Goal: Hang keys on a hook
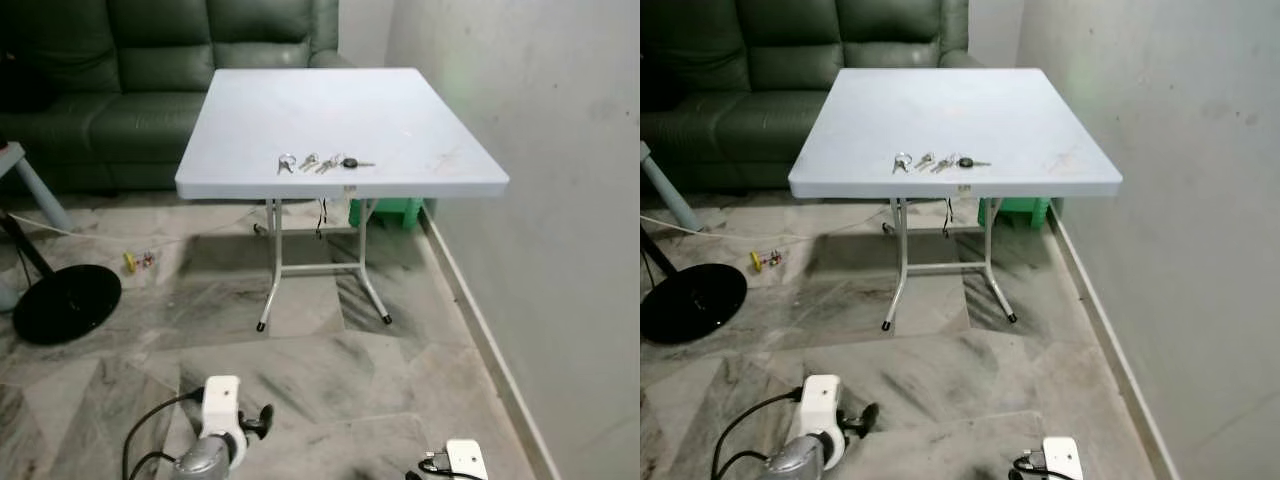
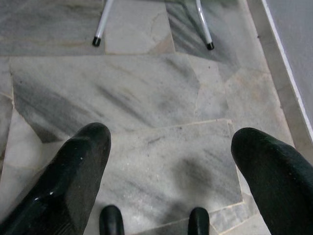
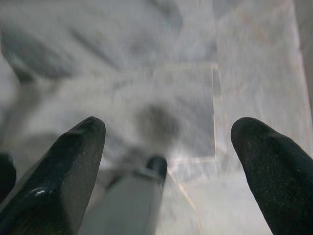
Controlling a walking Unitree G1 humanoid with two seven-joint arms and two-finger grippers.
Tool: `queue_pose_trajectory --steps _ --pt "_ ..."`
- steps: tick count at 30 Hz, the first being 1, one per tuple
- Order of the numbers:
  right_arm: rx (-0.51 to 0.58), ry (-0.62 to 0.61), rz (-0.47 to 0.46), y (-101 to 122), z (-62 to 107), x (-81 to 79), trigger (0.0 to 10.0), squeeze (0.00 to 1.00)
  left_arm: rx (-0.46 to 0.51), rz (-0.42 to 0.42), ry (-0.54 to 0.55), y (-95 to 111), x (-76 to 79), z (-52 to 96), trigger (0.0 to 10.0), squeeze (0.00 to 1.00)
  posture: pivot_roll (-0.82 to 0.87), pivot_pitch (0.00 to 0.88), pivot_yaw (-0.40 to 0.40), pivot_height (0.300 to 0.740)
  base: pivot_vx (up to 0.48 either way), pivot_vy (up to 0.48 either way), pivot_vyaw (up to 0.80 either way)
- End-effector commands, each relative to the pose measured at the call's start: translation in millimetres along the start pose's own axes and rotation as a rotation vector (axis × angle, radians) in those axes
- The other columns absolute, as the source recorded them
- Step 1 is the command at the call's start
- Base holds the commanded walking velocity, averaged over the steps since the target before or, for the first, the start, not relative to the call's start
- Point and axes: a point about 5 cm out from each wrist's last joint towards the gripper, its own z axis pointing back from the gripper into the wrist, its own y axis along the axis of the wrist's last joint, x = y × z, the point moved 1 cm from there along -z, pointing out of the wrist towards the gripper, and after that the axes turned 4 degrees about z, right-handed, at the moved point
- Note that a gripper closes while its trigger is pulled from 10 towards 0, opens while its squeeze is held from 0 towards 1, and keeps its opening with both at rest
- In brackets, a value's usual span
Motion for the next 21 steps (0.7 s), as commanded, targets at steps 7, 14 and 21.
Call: queue_pose_trajectory --steps 7,14,21 --pt "0.275 -0.004 0.007 62.9 -7.4 14.4 10.0 0.0 0.22 -0.032 -0.053 54.6 2.4 -7.0 10.0 0.0 0.03 0.0 -0.038 0.74 0.0 0.0 0.0" --pt "0.453 0.001 0.017 104.0 -7.1 18.1 10.0 0.0 0.363 -0.023 -0.096 91.0 7.8 -7.9 10.0 0.0 0.04 0.0 -0.037 0.74 0.0 0.0 0.0" --pt "0.669 0.034 0.014 147.7 -0.3 9.9 10.0 0.0 0.499 -0.077 -0.16 117.8 20.0 -3.9 10.0 0.0 0.05 0.0 -0.033 0.74 0.0 0.0 0.0"
